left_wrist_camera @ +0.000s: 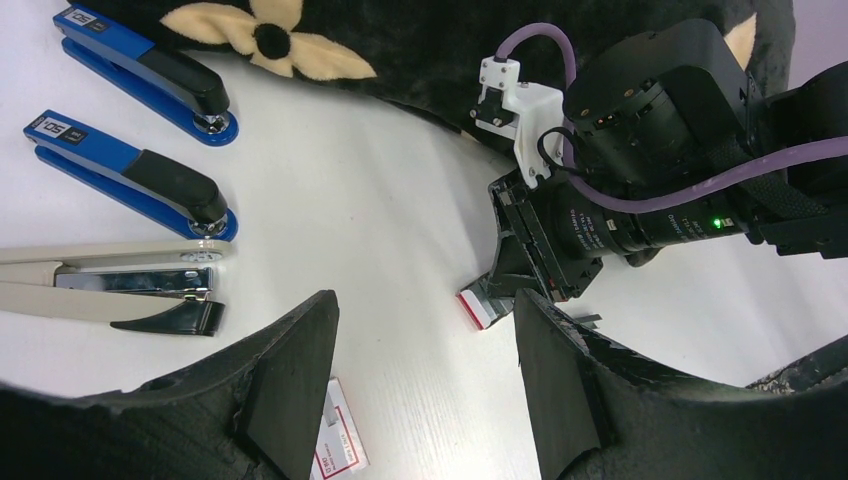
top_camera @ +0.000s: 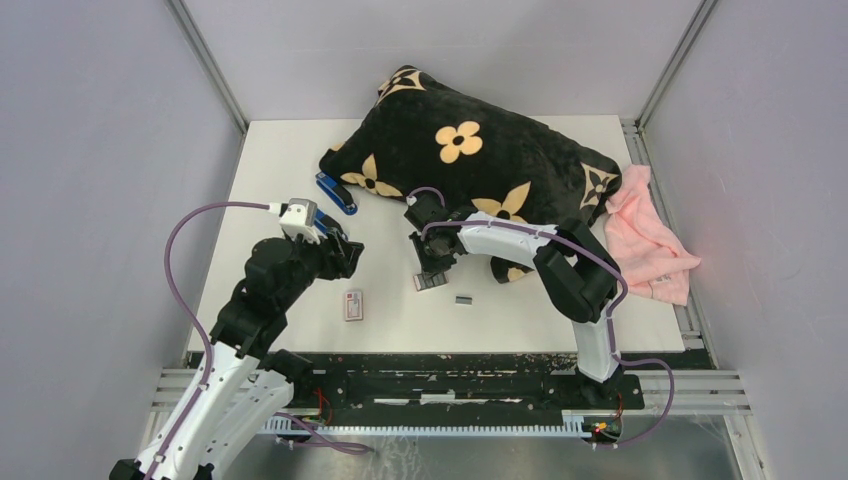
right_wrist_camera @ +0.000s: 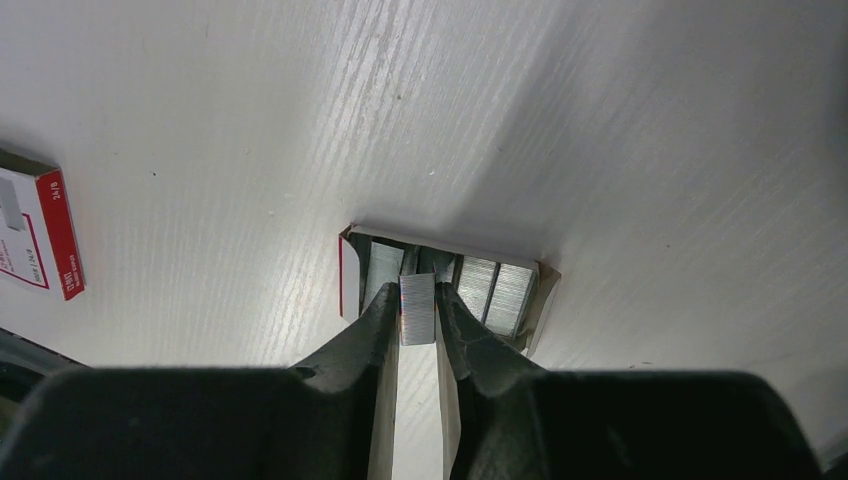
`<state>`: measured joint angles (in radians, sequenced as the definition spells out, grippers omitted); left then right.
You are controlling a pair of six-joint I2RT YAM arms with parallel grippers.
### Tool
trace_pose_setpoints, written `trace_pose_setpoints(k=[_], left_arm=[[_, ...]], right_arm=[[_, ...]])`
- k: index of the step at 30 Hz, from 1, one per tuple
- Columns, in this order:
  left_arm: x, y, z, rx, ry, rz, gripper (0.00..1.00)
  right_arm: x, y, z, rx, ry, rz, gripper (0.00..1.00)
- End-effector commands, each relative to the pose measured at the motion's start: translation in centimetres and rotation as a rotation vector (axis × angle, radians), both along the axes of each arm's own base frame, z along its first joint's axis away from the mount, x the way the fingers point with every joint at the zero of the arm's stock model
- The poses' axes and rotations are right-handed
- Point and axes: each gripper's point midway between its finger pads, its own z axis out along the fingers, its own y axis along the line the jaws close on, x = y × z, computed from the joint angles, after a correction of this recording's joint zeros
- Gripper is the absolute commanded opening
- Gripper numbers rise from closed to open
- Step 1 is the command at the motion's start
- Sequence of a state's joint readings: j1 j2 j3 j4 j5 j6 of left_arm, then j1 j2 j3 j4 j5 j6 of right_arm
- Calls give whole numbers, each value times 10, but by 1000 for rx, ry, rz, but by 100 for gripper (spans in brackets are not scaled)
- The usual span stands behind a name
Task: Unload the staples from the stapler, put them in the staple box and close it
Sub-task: Place the staple in the staple box.
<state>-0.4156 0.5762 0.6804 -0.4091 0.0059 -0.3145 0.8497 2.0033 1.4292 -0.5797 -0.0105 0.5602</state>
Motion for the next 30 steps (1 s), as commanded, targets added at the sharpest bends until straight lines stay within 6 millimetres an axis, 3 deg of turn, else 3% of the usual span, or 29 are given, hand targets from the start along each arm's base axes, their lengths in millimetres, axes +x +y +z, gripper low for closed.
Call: trace_pose_setpoints(k=[1, 30], left_arm=[[5, -2, 11, 9, -62, -22, 72], [5, -2, 11, 7, -62, -26, 72]], right_arm=[[6, 9, 19, 70, -28, -20, 22], [3, 5, 10, 51, -11, -22, 30]])
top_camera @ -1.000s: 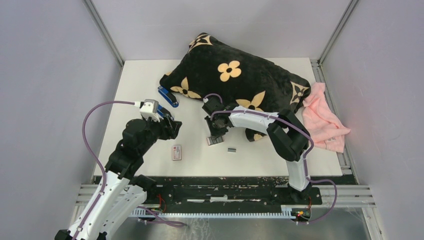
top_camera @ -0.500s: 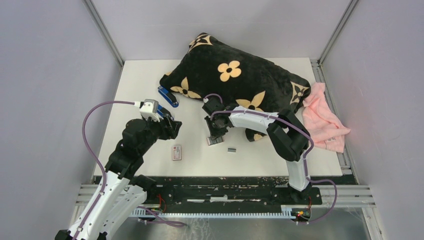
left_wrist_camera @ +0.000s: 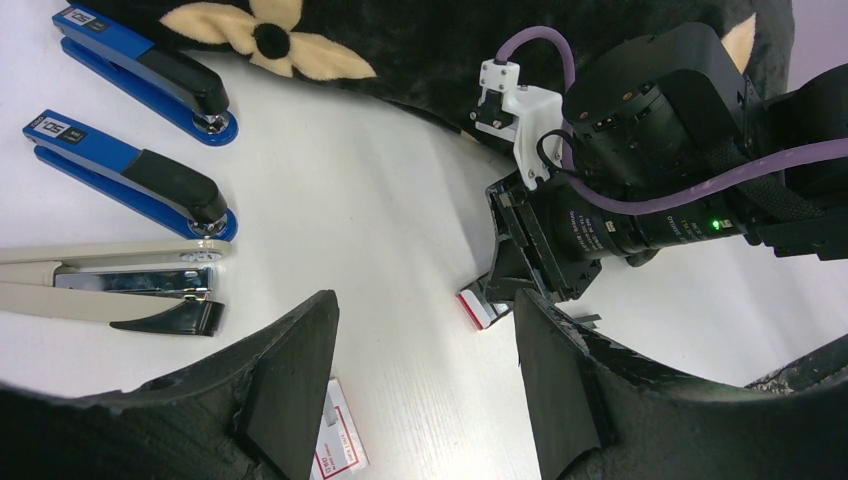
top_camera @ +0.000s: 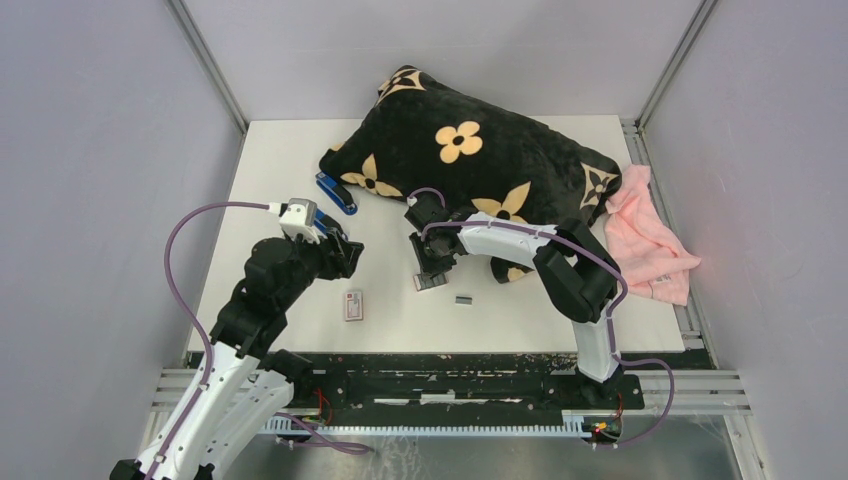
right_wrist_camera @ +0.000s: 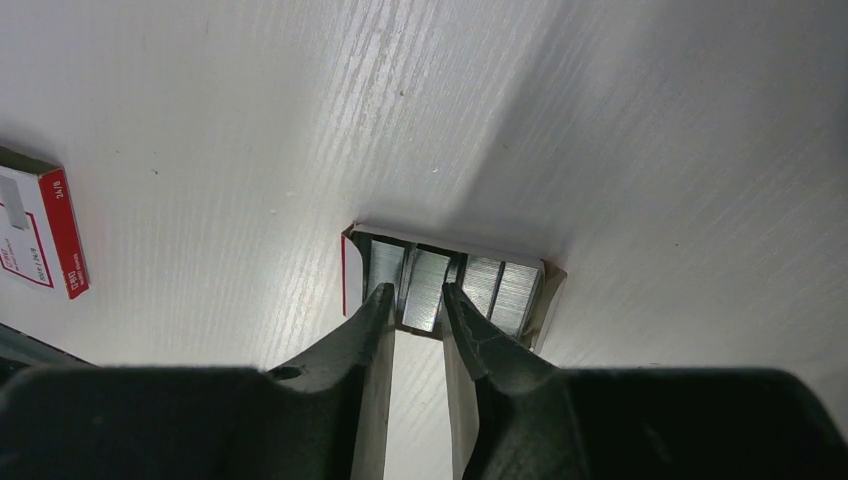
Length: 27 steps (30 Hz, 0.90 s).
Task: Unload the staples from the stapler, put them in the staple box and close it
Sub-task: Place the staple in the staple box.
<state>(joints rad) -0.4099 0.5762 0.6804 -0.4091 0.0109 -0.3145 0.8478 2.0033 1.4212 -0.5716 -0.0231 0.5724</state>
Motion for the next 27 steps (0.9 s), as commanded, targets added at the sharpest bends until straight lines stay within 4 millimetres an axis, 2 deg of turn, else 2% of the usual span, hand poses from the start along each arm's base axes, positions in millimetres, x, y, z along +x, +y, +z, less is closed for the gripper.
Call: trace_pose_setpoints(k=[1, 17, 27], left_arm=[[5, -3, 11, 8, -62, -26, 72], [5, -2, 11, 8, -61, -24, 72], [5, -3, 11, 7, -62, -27, 72]], right_arm=[[5, 5, 12, 41, -23, -12, 30], [3, 7, 12, 53, -11, 1, 29], [8, 6, 25, 47, -52, 14, 29]])
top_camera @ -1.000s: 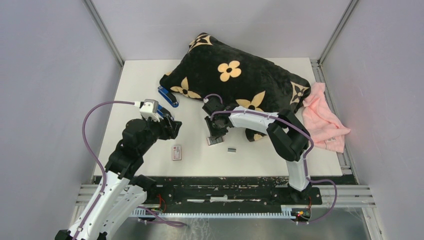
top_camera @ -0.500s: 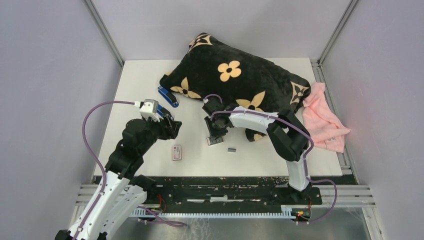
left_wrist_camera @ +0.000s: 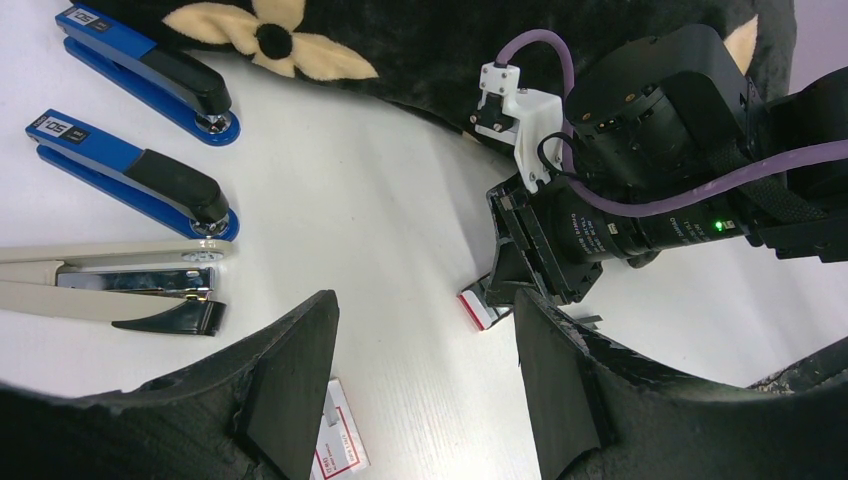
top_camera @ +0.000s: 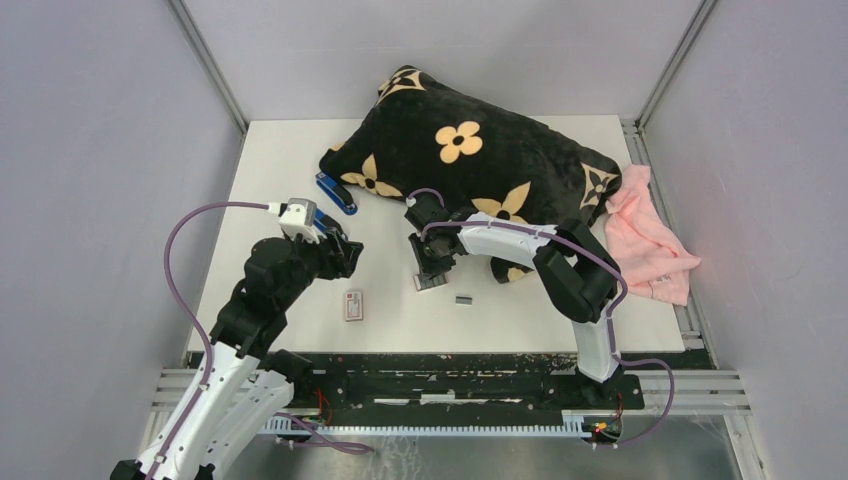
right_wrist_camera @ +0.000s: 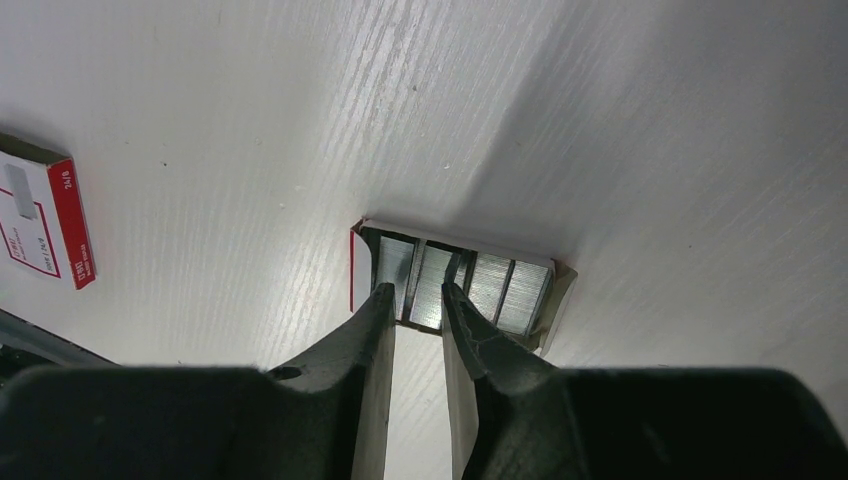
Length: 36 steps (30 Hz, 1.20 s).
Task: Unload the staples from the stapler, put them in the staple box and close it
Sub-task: Place the staple in the staple box.
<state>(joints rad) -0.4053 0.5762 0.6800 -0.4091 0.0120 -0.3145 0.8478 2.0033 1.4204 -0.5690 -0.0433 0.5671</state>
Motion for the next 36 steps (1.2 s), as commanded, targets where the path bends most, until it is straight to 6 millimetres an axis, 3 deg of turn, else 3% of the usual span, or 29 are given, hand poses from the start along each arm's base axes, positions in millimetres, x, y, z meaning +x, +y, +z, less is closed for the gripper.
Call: trace_pose_setpoints(k=[1, 12, 25, 36], left_arm=[[5, -3, 11, 8, -63, -29, 72], [5, -3, 11, 8, -61, -28, 72], [5, -3, 12, 6, -64, -29, 72], [6, -2, 12, 5, -63, -27, 72]], right_arm=[[11, 3, 25, 33, -63, 2, 29], [12, 1, 23, 21, -72, 1, 30], [9, 8, 38, 70, -71, 28, 30], [10, 4, 26, 36, -67, 22, 30]])
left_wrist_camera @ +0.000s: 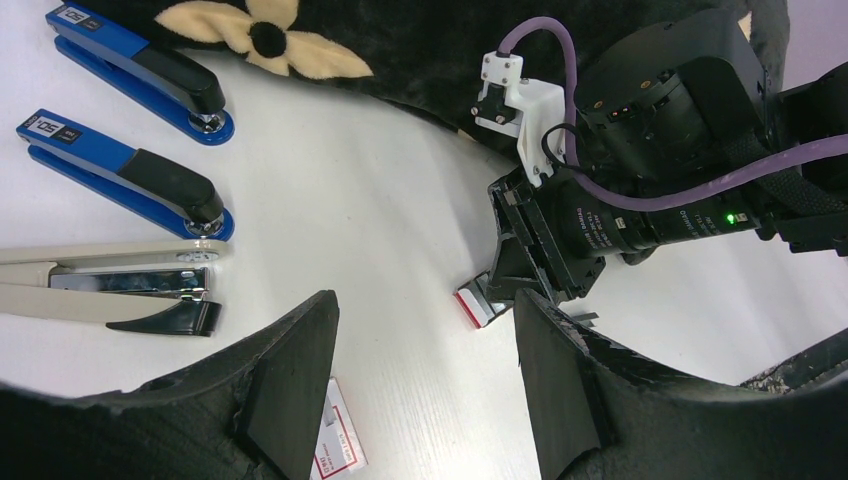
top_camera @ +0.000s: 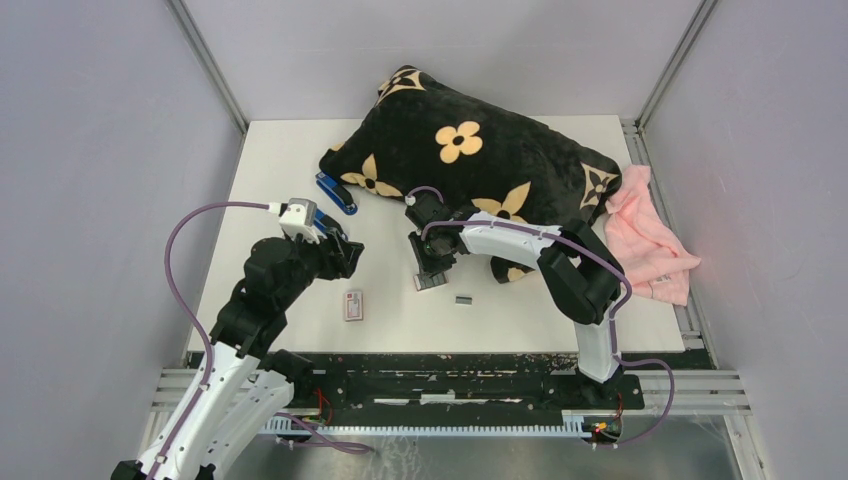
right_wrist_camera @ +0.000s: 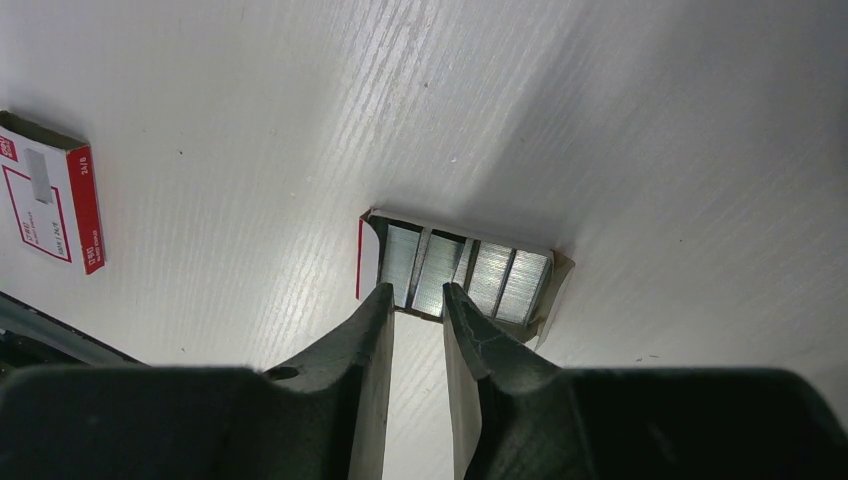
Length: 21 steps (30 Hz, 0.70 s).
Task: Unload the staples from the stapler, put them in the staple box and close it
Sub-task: Place the staple in the staple box.
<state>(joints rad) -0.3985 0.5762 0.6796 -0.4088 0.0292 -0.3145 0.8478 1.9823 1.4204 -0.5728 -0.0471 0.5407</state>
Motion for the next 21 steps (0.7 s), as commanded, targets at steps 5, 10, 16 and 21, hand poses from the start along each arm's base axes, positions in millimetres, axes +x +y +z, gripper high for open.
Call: trace_pose_setpoints(k=[5, 10, 16, 21], left_arm=[[6, -2, 12, 9, -65, -20, 72], [6, -1, 12, 8, -67, -19, 72], [6, -2, 12, 7, -67, -20, 72], [6, -2, 12, 7, -67, -21, 72]], right_arm=[[8, 4, 13, 21, -40, -1, 30], [8, 4, 9, 18, -30, -1, 30], [7, 3, 6, 13, -24, -1, 31], [6, 3, 3, 11, -18, -2, 31]])
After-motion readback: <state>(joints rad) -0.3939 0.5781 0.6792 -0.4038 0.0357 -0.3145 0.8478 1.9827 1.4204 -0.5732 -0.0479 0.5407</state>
